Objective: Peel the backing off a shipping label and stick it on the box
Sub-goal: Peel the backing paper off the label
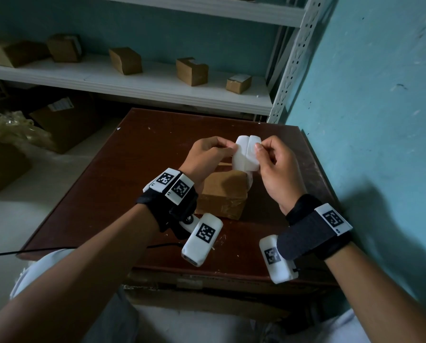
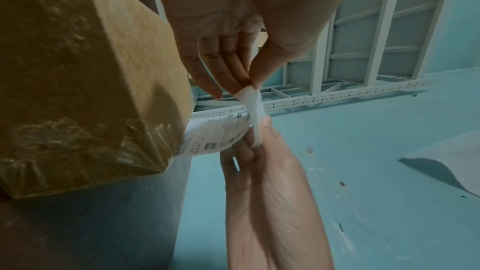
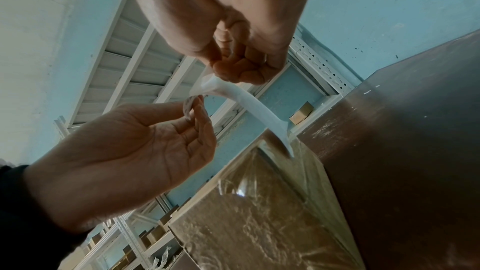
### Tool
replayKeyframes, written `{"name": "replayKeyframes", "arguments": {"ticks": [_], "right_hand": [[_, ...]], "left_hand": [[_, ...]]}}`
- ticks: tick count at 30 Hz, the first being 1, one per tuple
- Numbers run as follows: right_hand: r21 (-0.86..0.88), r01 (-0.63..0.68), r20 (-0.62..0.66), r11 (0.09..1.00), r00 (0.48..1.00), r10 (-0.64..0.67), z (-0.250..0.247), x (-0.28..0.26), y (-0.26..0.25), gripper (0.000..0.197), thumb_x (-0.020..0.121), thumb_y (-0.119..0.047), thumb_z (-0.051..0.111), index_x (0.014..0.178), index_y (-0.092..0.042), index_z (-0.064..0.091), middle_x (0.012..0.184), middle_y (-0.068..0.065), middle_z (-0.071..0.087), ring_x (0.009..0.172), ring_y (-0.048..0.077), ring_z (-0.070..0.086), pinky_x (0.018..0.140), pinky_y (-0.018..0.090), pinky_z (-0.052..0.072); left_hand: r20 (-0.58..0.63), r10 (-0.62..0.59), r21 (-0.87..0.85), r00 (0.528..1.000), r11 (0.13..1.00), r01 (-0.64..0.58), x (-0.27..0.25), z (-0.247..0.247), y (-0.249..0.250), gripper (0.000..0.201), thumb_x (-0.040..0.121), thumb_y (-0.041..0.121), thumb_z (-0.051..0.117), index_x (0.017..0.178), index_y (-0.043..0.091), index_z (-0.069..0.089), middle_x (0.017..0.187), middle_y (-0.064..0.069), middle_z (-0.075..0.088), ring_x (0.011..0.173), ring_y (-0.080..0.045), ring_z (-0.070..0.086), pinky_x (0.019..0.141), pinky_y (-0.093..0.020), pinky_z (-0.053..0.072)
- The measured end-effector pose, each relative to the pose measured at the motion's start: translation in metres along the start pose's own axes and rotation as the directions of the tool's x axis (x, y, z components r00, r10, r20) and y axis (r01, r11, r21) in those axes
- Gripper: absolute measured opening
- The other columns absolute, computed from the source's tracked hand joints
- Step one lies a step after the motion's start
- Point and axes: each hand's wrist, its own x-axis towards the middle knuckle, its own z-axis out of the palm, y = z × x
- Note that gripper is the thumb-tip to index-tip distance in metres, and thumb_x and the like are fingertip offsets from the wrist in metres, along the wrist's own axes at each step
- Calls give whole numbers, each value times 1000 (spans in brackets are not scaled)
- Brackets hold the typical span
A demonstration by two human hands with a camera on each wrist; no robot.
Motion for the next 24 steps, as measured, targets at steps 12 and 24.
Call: {"name": "replayKeyframes", "arguments": {"ticks": [12, 24], "right_hand": [[-10, 8, -9, 1000, 1000, -8, 1, 2, 4, 20, 100, -27, 48, 95, -9, 53, 92, 4, 60, 87, 17, 61, 74, 41, 56], [-4, 11, -17, 1000, 1000, -12, 1, 2, 5, 19, 100, -27, 48, 95, -10, 54, 91, 3, 60, 86, 15, 60, 73, 39, 55]], "left_hand": [[-11, 17, 32, 1000, 999, -16, 2, -1, -1, 7, 92, 17, 61, 93, 12, 65, 110, -11, 65, 104, -25, 63, 90, -39, 54], [-2, 25, 29, 1000, 999, -25, 0, -1, -2, 7, 91, 17, 61, 91, 12, 66, 105, -10, 66, 103, -25, 63, 91, -42, 54]]}}
